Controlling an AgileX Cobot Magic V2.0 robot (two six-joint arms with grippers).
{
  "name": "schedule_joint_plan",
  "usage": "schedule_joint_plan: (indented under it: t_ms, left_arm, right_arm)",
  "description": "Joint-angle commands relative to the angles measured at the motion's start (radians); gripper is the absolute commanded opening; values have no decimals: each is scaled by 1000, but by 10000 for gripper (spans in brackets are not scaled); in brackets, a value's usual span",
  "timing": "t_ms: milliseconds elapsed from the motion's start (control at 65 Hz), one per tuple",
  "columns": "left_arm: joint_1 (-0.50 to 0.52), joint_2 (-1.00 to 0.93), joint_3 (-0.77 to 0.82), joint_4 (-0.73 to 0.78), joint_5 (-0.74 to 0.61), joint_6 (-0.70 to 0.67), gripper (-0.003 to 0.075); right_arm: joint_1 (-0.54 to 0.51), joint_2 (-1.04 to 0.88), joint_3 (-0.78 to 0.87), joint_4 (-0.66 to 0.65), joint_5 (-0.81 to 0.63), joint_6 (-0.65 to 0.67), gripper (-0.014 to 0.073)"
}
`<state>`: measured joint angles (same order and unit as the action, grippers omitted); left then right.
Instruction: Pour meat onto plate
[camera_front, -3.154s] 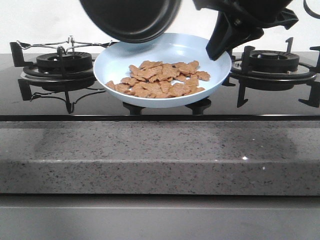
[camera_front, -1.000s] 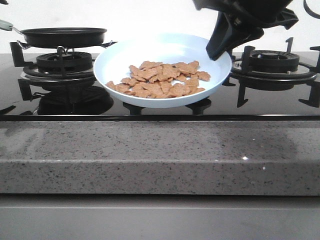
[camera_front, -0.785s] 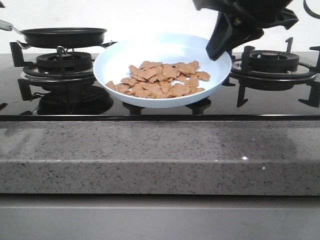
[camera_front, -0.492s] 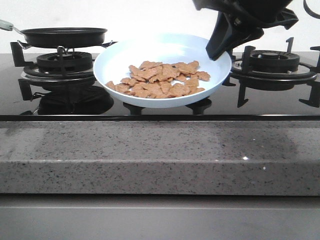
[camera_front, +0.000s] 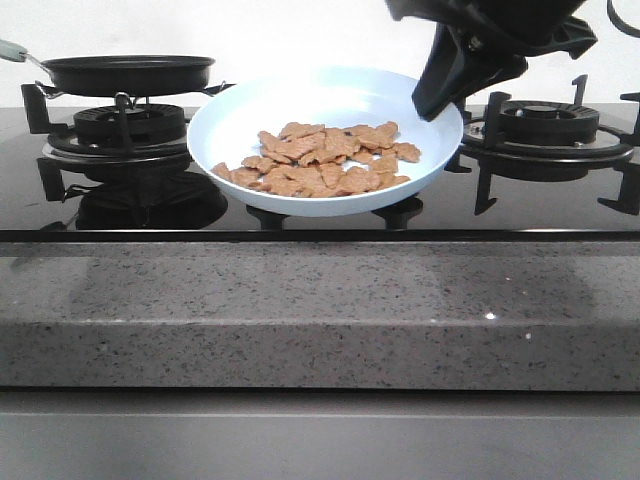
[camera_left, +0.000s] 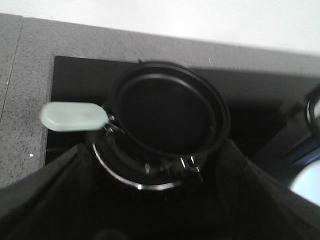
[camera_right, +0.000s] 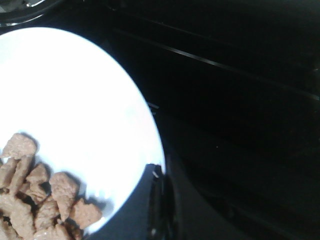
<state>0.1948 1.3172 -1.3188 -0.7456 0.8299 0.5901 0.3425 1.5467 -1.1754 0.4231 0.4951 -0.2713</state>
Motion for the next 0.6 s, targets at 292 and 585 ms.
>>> schedule_joint_plan:
  t_ms: [292, 585]
  left_arm:
    - [-270, -323, 209, 459, -93, -368, 514]
    - [-275, -553, 516, 459, -153, -368, 514]
  right_arm:
    - [-4, -48, -26, 18, -52, -7, -113]
    - [-4, -48, -26, 18, -53, -7, -113]
